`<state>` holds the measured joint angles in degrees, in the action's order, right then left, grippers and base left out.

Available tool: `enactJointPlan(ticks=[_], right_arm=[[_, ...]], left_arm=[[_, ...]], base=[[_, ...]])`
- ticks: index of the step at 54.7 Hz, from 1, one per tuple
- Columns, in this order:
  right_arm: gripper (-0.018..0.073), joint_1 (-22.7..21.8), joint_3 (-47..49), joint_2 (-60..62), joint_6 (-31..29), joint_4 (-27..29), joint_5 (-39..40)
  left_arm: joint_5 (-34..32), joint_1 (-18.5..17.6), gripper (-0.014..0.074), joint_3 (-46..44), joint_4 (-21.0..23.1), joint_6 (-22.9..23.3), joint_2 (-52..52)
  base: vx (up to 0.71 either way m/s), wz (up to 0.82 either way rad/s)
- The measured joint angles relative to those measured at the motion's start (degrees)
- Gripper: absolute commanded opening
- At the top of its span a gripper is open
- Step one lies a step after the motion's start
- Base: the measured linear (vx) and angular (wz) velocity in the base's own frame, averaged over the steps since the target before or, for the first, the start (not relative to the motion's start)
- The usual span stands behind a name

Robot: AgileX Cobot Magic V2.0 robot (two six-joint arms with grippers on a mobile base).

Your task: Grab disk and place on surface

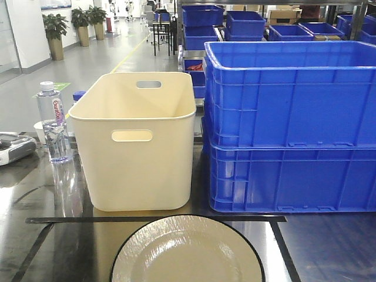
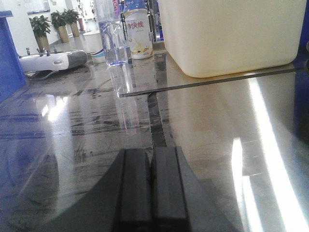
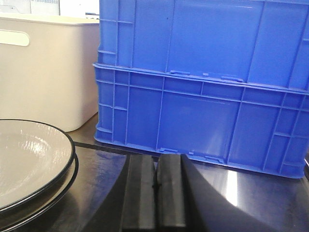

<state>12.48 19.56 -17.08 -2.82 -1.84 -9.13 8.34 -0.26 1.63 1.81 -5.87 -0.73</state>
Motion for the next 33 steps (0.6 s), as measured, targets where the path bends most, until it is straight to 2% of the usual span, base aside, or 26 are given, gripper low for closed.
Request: enactJointPlan(ticks=[33], right_arm=[[-0.0006, 0.0, -0.73, 0.09, -0.05, 0.0, 0.44]], left_arm=[[0.0, 0.0, -0.0004, 0.0, 0.0, 0.0, 0.0]], base=[[0.0, 0.0]])
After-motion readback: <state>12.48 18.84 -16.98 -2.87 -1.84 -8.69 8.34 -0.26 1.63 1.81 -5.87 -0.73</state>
